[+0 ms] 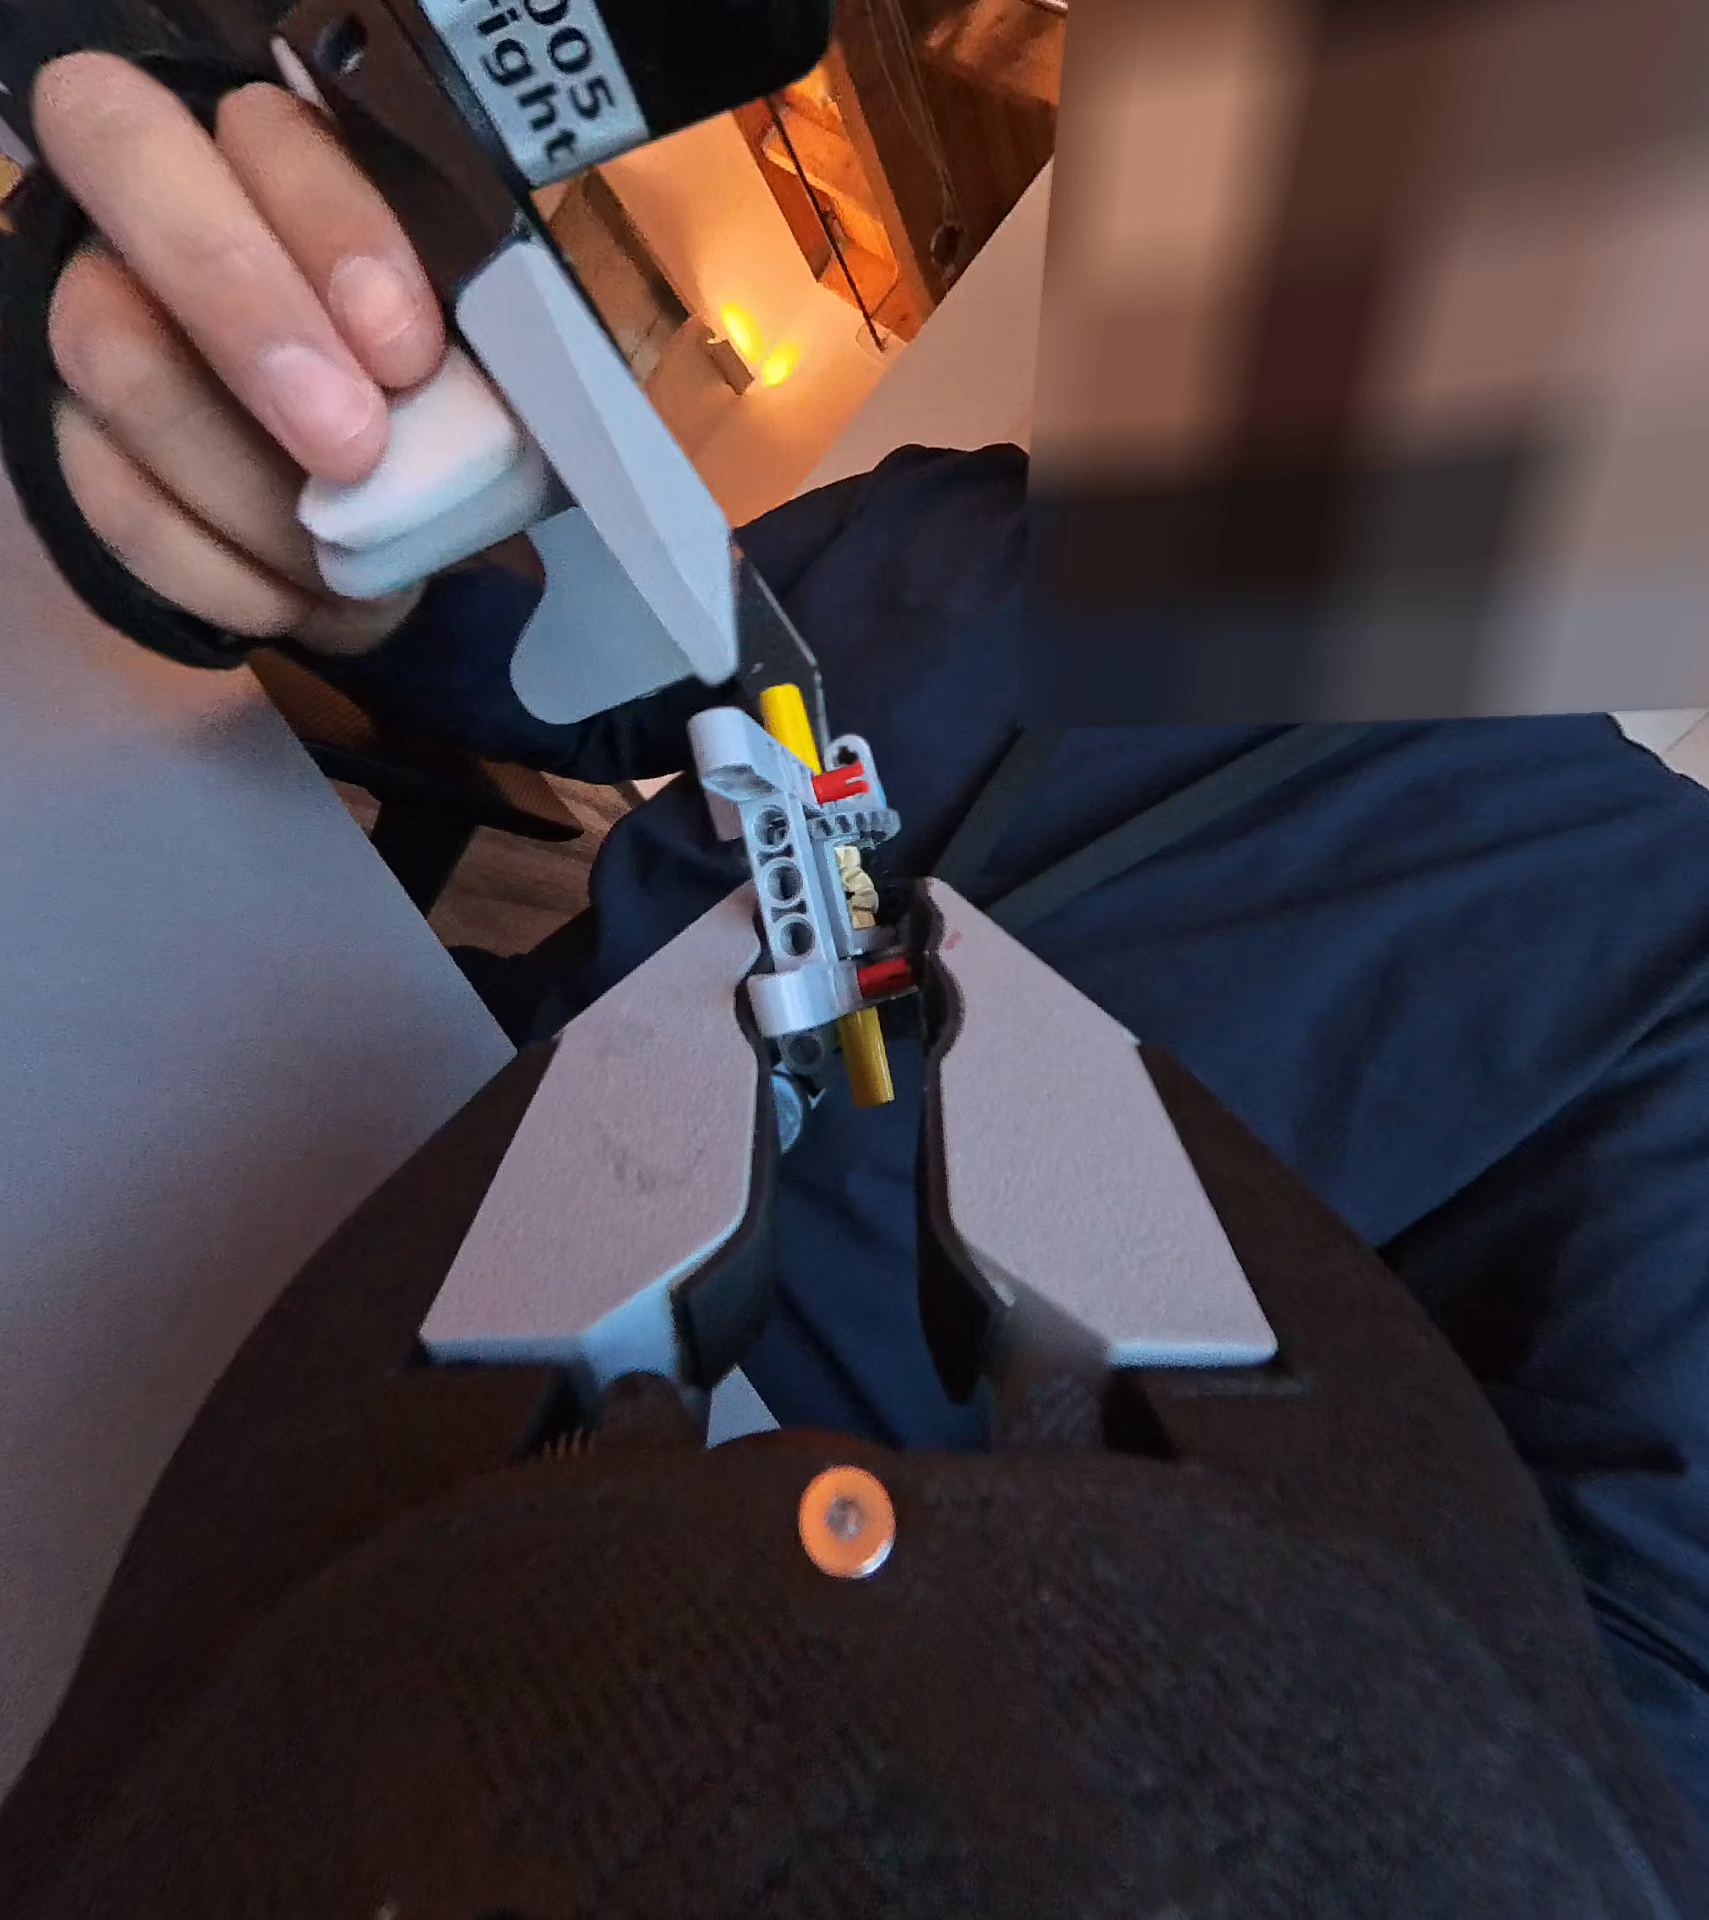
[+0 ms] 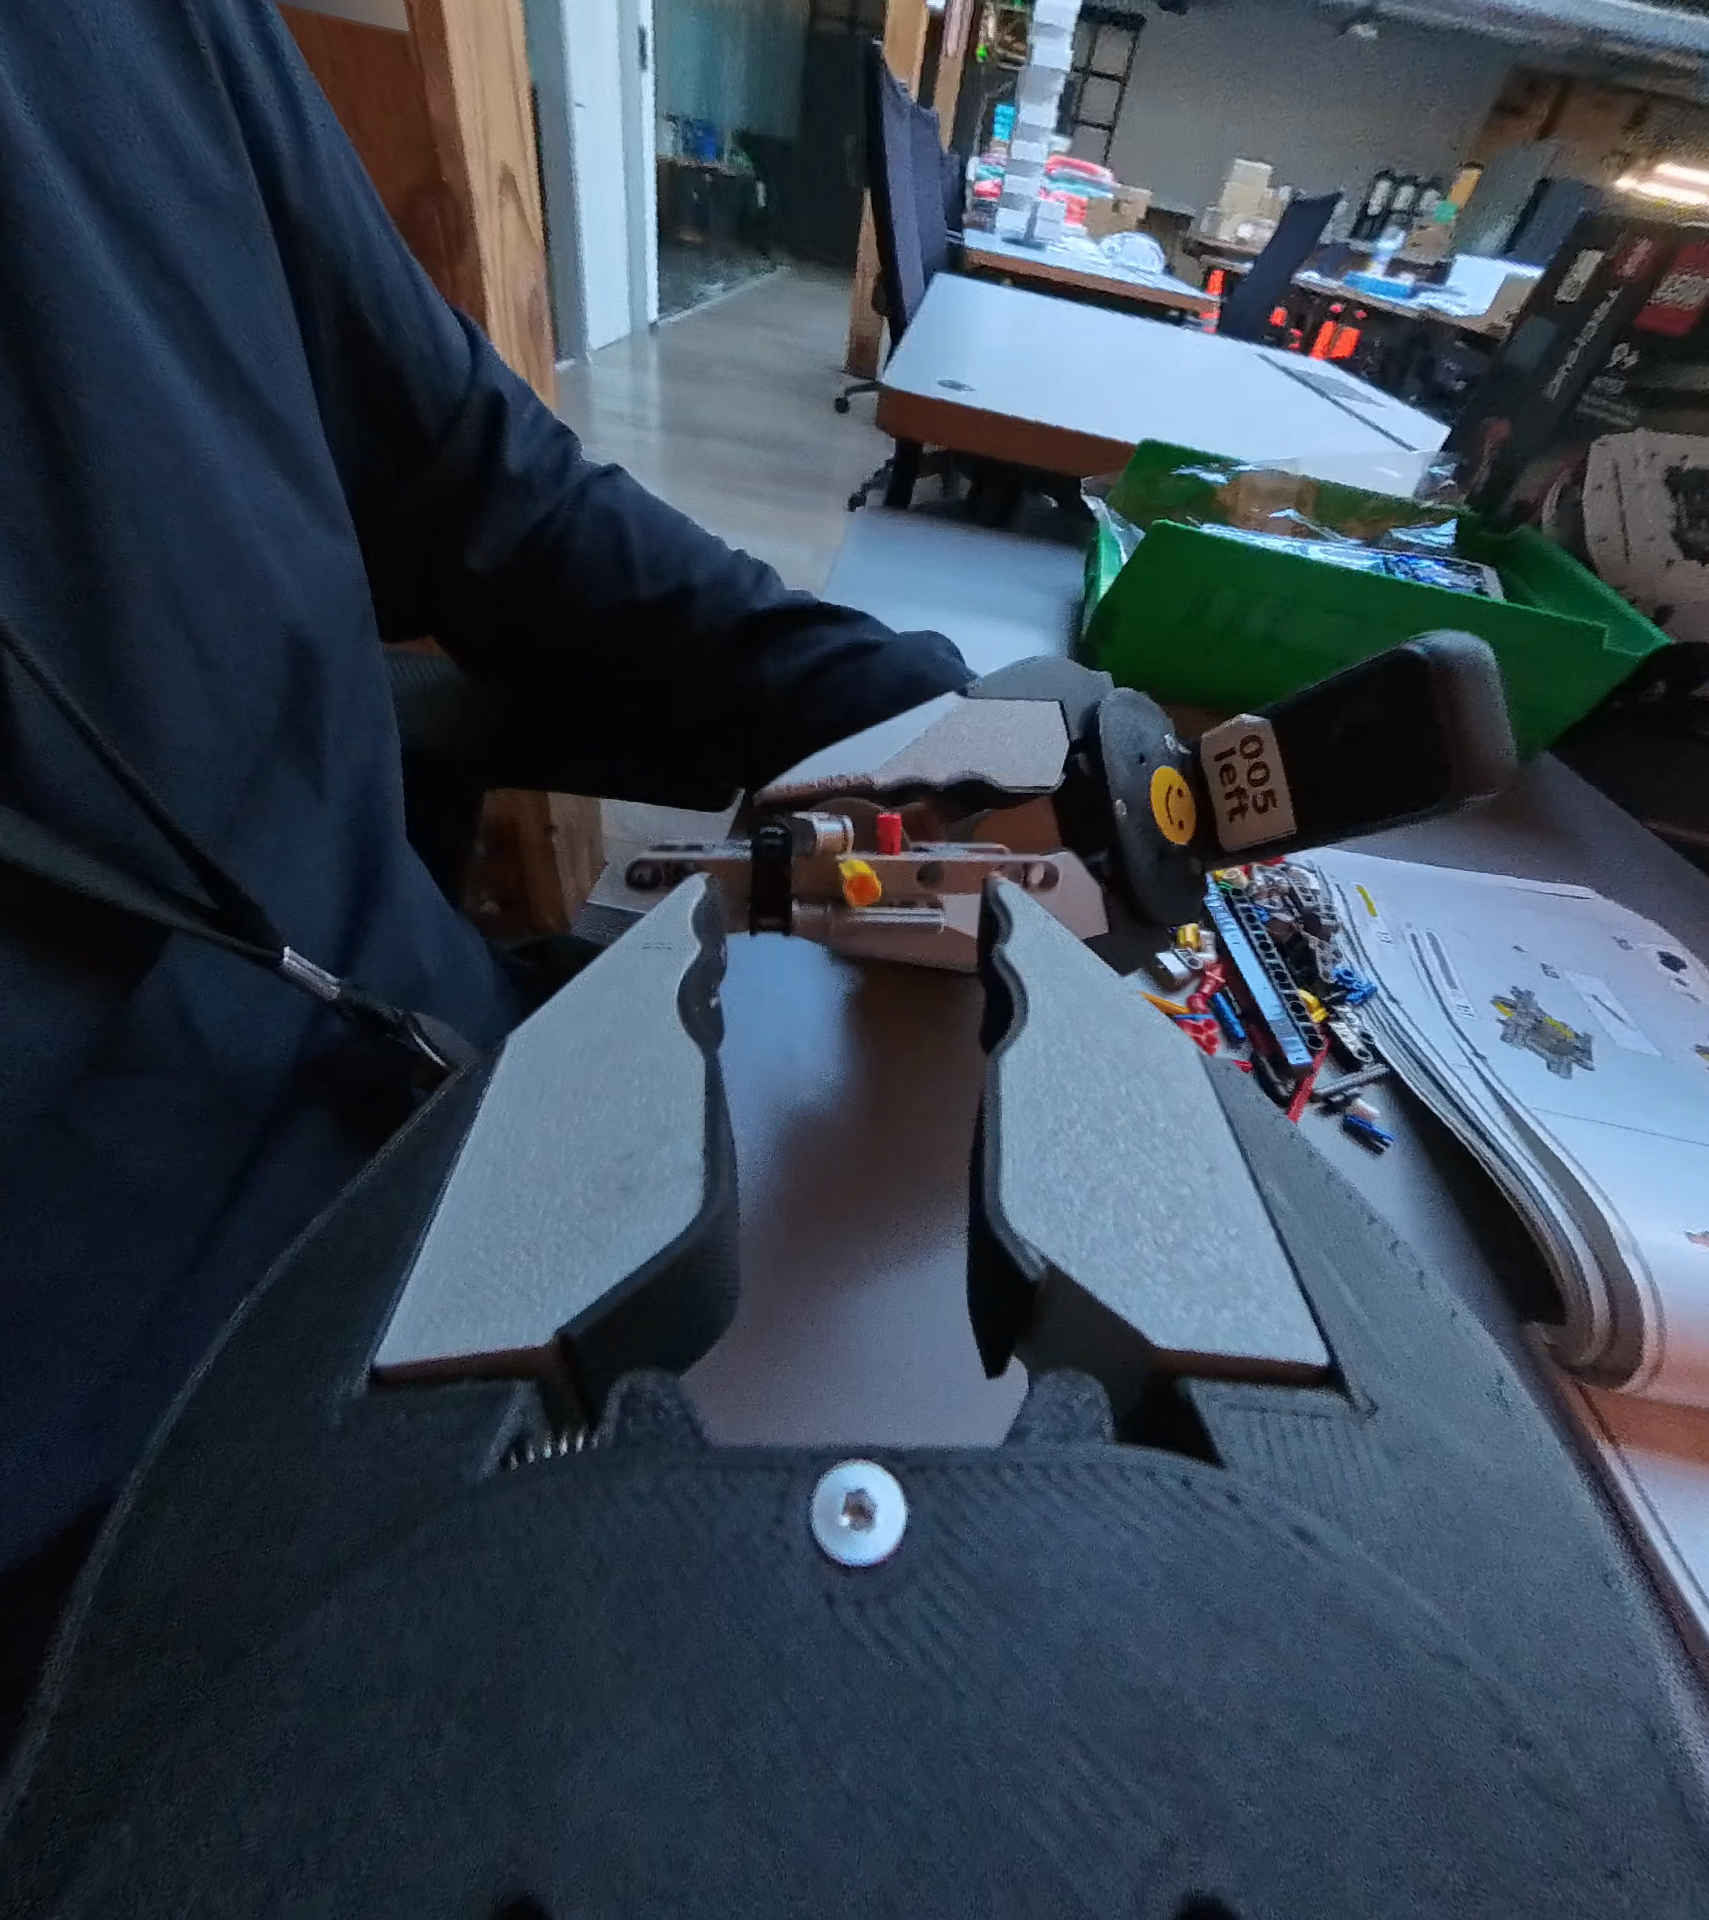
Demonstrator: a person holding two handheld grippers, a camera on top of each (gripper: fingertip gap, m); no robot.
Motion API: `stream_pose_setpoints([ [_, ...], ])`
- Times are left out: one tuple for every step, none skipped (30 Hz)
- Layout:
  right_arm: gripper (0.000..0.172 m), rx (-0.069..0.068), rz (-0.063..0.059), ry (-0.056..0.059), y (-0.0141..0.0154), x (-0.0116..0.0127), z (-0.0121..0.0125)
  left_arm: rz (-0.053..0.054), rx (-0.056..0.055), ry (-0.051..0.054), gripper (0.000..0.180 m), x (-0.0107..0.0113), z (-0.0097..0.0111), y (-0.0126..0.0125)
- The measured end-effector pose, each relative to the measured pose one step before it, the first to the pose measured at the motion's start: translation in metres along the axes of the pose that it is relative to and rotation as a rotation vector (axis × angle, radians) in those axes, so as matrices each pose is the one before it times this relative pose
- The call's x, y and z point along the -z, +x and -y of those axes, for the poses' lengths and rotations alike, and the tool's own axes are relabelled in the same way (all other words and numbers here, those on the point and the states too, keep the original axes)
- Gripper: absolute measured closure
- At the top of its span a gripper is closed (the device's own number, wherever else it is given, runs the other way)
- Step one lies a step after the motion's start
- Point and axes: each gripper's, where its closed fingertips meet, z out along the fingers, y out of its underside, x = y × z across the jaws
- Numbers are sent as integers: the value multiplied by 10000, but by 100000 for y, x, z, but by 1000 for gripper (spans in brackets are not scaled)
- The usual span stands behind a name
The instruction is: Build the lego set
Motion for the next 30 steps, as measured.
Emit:
stream_pose_setpoints([
  [124,-19,96,-4,5,-28,-228,-63,-27,52,159,91,86,97],
  [122,13,77,-19,-9,-34,-288,-14,11,89,159,108,134,-17],
  [121,-12,144,52,-143,-45,-204,-61,14,71,159,91,93,61],
  [121,-66,158,74,-187,-74,-160,-62,-7,25,159,46,31,79],
  [121,-82,32,67,-2,-113,-153,54,-5,16,159,30,29,-86],
  [121,-76,-28,43,100,-147,-168,95,17,-4,159,1,-2,-171],
  [121,-79,34,6,36,-158,-204,19,30,-54,159,-64,-83,-65],
  [121,-111,55,71,20,-117,-79,69,-9,-78,159,-78,-96,-117],
  [122,-191,88,236,3,-73,151,168,-20,-64,159,-67,-73,-260],
  [124,-268,202,258,-109,-19,146,-38,-22,20,159,-50,38,61],
  [124,-293,190,173,-68,16,-18,57,-17,-5,159,24,-24,-67],
  [124,-223,110,93,37,59,-116,107,4,16,160,48,26,-132],
  [125,-148,46,30,106,123,-140,123,-8,18,160,57,17,-147],
  [127,-113,24,2,108,164,-79,92,7,-2,160,53,-8,-118],
  [129,-76,28,22,84,207,46,89,21,-58,160,12,-92,-104],
  [132,-44,24,22,113,281,110,117,38,-128,160,-48,-187,-149],
  [133,-54,-26,-80,213,370,30,140,19,-143,160,-82,-184,-183],
  [132,-68,-95,-212,305,406,-118,162,10,-93,160,-66,-112,-222],
  [129,-69,-74,-227,189,359,-100,194,65,-33,159,-31,-42,-313],
  [128,-39,-1,-216,-68,234,-32,149,102,9,159,10,10,-278],
  [128,27,-34,-251,-154,68,-80,52,57,28,159,12,43,-118],
  [132,107,-163,-299,-21,-52,-177,32,27,23,159,24,37,-68],
  [133,125,-237,-284,97,-160,-210,71,43,8,159,15,14,-125],
  [133,87,-181,-230,41,-220,-196,72,37,-8,159,-24,-15,-130],
  [132,47,-100,-163,-28,-229,-132,30,0,-35,159,-47,-44,-41],
  [132,14,2,-149,-121,-238,-178,32,-24,-49,159,-46,-65,-19],
  [132,12,81,-194,-190,-209,-275,61,-4,-97,160,-40,-148,-59],
  [131,9,64,-125,-110,-132,-204,42,-3,-109,160,-71,-169,-30],
  [133,8,47,-15,-48,-28,-71,40,-55,-26,159,-50,-37,-1],
  [134,18,9,65,-16,26,44,37,-21,46,160,30,63,-19],
])
